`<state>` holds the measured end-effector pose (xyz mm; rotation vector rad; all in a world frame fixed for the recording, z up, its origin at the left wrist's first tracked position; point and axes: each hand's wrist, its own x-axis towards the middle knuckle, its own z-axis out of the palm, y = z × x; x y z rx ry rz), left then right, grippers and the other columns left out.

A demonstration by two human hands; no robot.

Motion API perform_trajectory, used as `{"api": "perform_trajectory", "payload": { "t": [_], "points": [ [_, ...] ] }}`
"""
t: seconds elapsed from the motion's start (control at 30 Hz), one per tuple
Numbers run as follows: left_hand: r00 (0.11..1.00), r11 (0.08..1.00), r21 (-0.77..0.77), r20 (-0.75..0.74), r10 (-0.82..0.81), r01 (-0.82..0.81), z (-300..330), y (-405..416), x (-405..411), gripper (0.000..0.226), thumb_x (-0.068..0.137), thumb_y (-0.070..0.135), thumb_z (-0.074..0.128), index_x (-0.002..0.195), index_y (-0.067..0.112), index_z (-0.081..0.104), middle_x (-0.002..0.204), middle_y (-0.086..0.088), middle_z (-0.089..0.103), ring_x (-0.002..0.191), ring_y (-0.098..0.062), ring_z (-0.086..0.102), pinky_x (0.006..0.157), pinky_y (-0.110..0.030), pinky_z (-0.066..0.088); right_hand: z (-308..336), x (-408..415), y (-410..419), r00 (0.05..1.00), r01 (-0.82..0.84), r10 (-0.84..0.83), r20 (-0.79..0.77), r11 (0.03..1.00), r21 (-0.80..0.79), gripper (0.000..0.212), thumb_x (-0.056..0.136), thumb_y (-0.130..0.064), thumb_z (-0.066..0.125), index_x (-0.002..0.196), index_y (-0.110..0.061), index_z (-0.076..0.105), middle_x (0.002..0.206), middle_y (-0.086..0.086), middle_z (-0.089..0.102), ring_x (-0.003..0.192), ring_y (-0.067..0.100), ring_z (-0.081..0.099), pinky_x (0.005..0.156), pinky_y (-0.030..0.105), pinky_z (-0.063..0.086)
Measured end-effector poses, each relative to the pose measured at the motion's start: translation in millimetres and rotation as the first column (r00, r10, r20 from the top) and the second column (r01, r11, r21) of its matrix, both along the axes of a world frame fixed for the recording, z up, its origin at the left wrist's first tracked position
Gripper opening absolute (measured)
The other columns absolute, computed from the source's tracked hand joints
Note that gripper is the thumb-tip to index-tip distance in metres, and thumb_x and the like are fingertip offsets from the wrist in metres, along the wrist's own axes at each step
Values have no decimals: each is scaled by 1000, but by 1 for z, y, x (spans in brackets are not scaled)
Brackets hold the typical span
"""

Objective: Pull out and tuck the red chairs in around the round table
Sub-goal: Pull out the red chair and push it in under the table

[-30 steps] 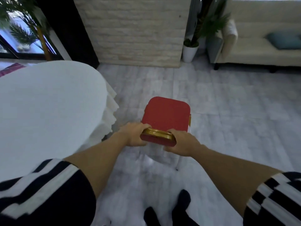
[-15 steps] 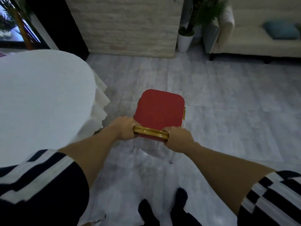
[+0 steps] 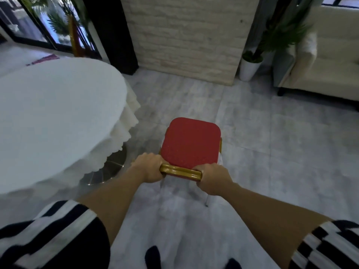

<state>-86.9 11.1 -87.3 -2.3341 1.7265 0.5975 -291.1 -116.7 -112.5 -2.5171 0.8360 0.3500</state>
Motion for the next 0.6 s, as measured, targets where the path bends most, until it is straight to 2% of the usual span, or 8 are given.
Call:
{"api": "perform_trajectory", "payload": {
  "t": [0.17,0.33,0.47,0.53,0.6],
  "points": [
    [991,992,-10,41,128,-127,-5,-12,-46,16,92,41,59,101,36,71,80,8,58,87,-26,68,70,-31,42,0,-26,-42,992,-128,129,-15,992,12,34,87,-29,63,117,-42,71,99,-5,74,90,24,71,80,41,61],
    [956,956,-34,-1,293,-293,-9,-28,-80,16,89,44,60,98,39,71,92,4,71,90,-28,70,75,-34,49,1,-37,-84,964,-264,264,-10,964,-6,32,88,-28,63,117,-41,71,99,-6,74,88,23,70,79,40,60],
    [916,916,-28,-11,400,-401,-11,-48,-101,13,92,43,61,85,35,67,86,5,66,92,-26,70,79,-35,53,1,-37,-121,937,-350,350,-6,937,-14,30,90,-27,64,116,-39,73,97,-7,74,84,19,66,75,34,55],
    [905,903,-56,-13,426,-426,-14,-58,-105,14,92,44,59,91,35,70,92,4,71,92,-26,70,82,-37,55,1,-32,-140,920,-392,392,-2,920,-25,30,91,-26,65,117,-38,74,98,-6,75,81,17,62,72,30,50],
    [891,887,-83,-20,454,-454,-17,-68,-106,16,91,44,59,96,36,71,95,4,73,92,-25,70,82,-36,54,2,-25,-157,904,-428,428,-11,903,-24,31,91,-26,66,118,-38,73,101,-5,76,87,19,66,73,30,51]
  ]
}}
